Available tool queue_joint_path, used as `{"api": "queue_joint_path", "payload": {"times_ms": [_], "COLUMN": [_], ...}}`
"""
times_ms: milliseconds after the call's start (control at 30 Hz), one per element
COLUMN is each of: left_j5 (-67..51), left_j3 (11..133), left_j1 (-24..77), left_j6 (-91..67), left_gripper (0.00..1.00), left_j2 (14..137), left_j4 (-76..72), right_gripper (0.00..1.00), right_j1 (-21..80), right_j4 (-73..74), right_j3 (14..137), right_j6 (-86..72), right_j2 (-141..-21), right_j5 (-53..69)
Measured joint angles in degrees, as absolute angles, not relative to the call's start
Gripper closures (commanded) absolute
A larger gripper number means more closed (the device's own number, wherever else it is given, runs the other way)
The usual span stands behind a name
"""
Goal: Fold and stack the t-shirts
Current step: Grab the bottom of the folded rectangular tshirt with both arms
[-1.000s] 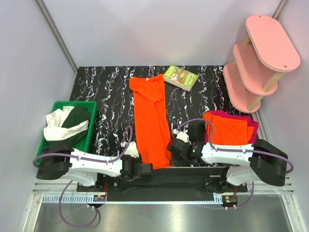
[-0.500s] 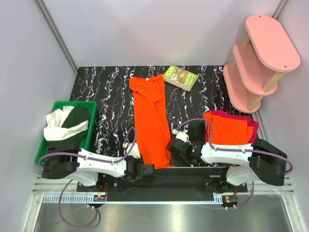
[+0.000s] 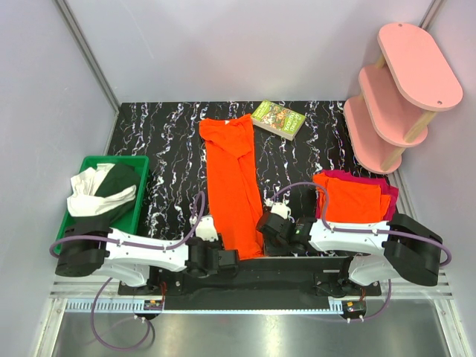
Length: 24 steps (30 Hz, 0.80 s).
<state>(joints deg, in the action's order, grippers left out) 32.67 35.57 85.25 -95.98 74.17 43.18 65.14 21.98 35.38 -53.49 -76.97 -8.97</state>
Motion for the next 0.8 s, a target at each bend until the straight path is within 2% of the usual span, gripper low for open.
{"api": "queue_joint_path", "payload": {"times_ms": [267, 567, 800], "left_j5": [33.54, 36.75, 36.88], "left_j3": [35.86, 35.86, 35.86], "left_j1": [85.27, 85.47, 85.52], "left_j6": [-95.79, -95.77, -96.53], "left_gripper": [0.57, 0.55, 0.53], "left_j2": [73.45, 64.6, 66.98], "left_j4": [43.53, 44.12, 44.62], "right_gripper": [0.65, 0.65, 0.65], "right_j1": [65.14, 65.17, 65.17], "right_j4": [21.98, 22.46, 22.72], "right_j3": [35.46, 36.53, 37.06], "right_j6": [-52.75, -51.96, -51.42], "right_j2": [-77.03, -78.22, -78.74], "right_j5": [-8.88, -8.88, -8.88]}}
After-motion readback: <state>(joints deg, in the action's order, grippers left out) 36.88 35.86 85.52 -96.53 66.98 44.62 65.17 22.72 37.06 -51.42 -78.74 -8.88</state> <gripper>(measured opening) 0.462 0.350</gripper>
